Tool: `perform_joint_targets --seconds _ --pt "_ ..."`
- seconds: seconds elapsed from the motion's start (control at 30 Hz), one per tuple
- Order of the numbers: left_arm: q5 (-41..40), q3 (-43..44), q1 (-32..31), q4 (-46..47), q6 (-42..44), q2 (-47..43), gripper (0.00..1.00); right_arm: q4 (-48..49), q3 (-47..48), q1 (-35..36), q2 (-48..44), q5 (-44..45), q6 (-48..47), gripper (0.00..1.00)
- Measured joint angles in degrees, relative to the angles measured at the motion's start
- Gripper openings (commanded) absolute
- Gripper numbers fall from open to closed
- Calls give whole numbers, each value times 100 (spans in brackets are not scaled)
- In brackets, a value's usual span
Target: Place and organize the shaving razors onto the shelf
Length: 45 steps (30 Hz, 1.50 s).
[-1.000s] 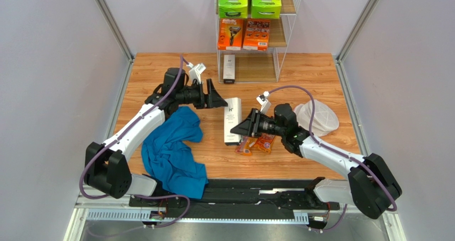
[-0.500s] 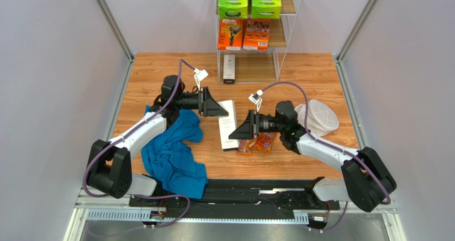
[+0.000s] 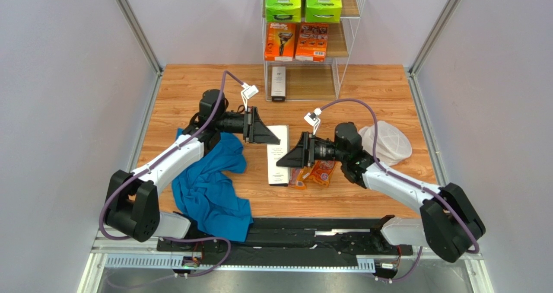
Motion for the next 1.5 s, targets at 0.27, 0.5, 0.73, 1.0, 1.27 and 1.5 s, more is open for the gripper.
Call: perform_joint_targets --seconds 0.27,0.5,0.73,1.0,1.27,1.5 --pt "-787 2 -57 415 -675 -4 23 -286 -734 -11 -1803 1567 275 97" --pt "-1486 2 -55 1405 -1742 -2 20 -358 -1423 -11 -2964 2433 654 91" --pt "-1705 7 -55 2444 -2629 271 19 -339 -1777 -11 -3005 2756 1051 83" --pt "-1749 7 -28 2813 -2942 363 19 160 -1784 -9 -2809 2859 1182 78" --pt "-1812 7 -28 2796 -2938 363 19 461 -1801 52 -2868 2813 1246 77" --pt "-1814 7 -28 2785 -2935 428 19 522 -1845 79 -3217 2817 1239 79"
